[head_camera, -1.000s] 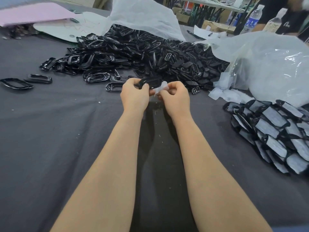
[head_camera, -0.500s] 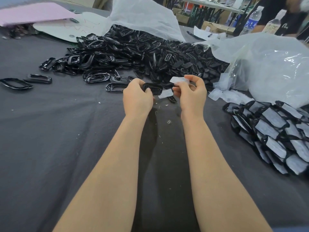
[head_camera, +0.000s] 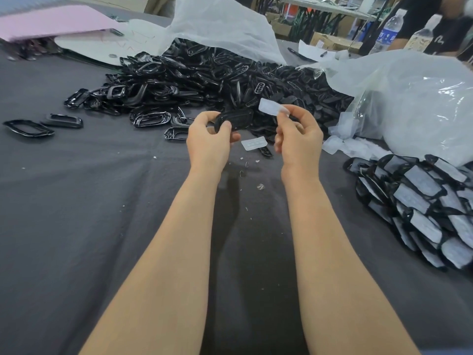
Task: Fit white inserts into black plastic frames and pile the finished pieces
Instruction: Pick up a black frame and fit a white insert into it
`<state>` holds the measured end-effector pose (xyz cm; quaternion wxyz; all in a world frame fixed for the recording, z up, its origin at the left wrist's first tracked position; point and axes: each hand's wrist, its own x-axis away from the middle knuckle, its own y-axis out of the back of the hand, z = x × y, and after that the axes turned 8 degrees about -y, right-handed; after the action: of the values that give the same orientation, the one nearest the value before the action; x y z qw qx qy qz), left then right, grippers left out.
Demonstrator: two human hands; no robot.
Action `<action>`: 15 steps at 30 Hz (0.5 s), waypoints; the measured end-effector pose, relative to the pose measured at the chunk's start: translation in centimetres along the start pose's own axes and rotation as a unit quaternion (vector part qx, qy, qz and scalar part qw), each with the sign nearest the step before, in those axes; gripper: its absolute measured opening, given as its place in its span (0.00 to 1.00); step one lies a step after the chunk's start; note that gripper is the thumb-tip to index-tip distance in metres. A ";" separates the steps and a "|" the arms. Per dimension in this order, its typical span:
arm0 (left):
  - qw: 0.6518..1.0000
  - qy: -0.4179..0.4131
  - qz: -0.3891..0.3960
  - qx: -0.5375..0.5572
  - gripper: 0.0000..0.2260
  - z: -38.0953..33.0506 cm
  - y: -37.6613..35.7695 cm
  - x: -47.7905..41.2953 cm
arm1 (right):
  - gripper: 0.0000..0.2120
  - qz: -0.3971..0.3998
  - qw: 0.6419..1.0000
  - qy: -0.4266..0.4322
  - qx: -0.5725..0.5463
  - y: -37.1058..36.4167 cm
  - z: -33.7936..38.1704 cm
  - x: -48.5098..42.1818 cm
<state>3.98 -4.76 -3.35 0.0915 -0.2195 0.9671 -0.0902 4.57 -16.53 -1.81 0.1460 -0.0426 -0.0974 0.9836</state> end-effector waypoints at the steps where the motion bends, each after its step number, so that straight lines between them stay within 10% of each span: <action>1: 1.000 -0.002 0.000 0.000 0.12 -0.1 0.0 0.1 | 0.08 0.009 0.999 -0.015 -0.033 -0.1 0.2 0.0; 15: 0.996 -0.049 0.062 -0.035 0.10 -0.2 -0.3 0.3 | 0.07 0.076 0.986 0.079 0.126 -0.8 -0.3 0.6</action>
<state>3.79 -5.17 -3.14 0.1364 -0.1665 0.9758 -0.0397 4.24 -15.55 -1.97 0.0823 -0.1087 0.0429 0.9897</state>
